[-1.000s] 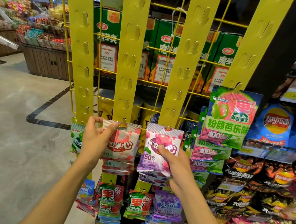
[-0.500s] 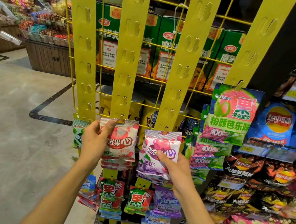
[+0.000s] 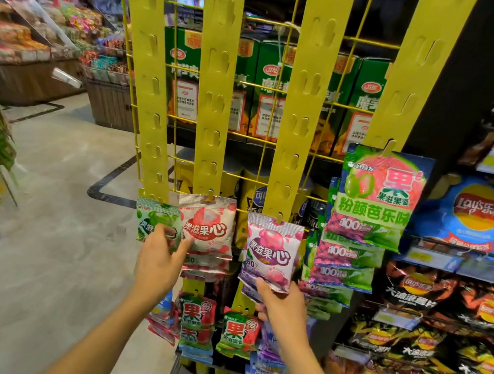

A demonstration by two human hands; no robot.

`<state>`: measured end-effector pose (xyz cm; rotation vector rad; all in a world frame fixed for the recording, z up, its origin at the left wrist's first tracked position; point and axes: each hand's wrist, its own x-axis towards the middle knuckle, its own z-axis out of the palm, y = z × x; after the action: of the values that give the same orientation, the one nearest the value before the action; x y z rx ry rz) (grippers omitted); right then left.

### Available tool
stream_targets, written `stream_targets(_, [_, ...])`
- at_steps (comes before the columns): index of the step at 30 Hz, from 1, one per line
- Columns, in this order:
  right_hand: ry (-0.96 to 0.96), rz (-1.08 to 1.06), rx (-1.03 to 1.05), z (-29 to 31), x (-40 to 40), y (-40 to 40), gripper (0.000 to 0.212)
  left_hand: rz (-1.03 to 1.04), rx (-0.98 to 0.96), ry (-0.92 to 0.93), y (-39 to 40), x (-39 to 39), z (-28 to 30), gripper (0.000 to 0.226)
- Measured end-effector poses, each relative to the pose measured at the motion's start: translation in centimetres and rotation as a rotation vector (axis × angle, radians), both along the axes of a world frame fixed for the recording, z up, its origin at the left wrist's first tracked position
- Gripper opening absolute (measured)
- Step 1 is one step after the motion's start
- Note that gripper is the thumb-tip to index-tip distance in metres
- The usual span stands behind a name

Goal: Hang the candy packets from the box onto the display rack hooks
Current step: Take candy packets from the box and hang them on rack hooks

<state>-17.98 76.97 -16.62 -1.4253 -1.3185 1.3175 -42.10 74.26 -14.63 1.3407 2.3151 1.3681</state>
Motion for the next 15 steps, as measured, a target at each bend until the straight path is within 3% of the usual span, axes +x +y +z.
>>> stream_targets(5, [-0.037, 0.052, -0.115, -0.3, 0.8, -1.0, 0.029, -0.053, -0.218, 0.181, -2.0, 0.0, -1.5, 0.021])
stream_targets(10, [-0.420, 0.204, 0.117, 2.1, 3.4, -2.0, 0.023, -0.258, -0.390, 0.291, -4.6, 0.6, -0.6, 0.015])
stream_targets(15, [-0.969, 0.281, 0.346, 5.4, 6.2, -4.3, 0.037, -0.395, -0.526, 0.609, -7.6, 1.0, 1.6, 0.037])
